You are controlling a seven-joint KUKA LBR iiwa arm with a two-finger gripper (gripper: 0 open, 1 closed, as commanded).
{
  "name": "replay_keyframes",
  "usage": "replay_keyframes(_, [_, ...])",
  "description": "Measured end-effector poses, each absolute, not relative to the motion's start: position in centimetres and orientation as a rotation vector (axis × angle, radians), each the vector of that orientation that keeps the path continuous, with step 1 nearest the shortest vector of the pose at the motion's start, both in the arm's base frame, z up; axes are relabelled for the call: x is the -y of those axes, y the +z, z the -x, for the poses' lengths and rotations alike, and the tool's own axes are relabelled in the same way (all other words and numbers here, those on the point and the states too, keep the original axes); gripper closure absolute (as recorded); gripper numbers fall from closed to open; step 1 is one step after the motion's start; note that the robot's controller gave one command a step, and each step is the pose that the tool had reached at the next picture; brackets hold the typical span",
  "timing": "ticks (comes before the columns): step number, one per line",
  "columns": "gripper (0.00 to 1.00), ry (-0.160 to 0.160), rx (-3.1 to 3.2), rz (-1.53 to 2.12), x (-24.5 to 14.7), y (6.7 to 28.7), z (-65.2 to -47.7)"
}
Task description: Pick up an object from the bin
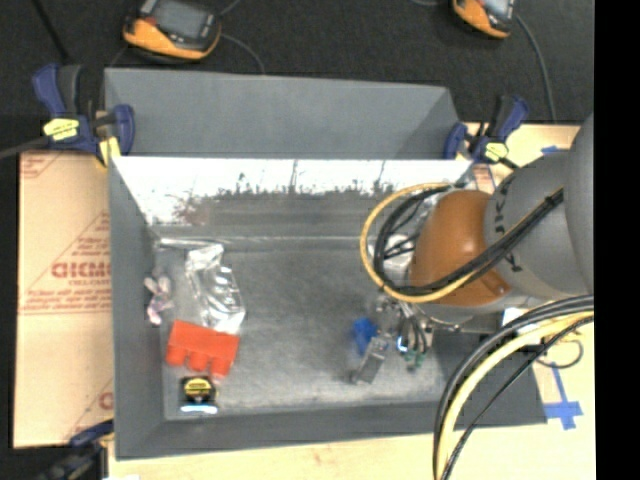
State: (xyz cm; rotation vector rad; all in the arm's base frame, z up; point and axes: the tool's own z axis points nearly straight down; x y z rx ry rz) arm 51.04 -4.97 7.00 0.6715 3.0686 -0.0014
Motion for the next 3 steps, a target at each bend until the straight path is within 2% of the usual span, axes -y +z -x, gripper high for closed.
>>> replay_keyframes(1, [1.00, -0.001, -3.068, -0.665, 4.9, 7.1, -51.1])
replay_keyframes(2, [1.00, -0.008, -3.056, -0.696, 15.0, 8.2, -53.3])
replay_keyframes(3, [0.00, -0.003, -3.062, -0.687, 14.5, 8.2, -53.2])
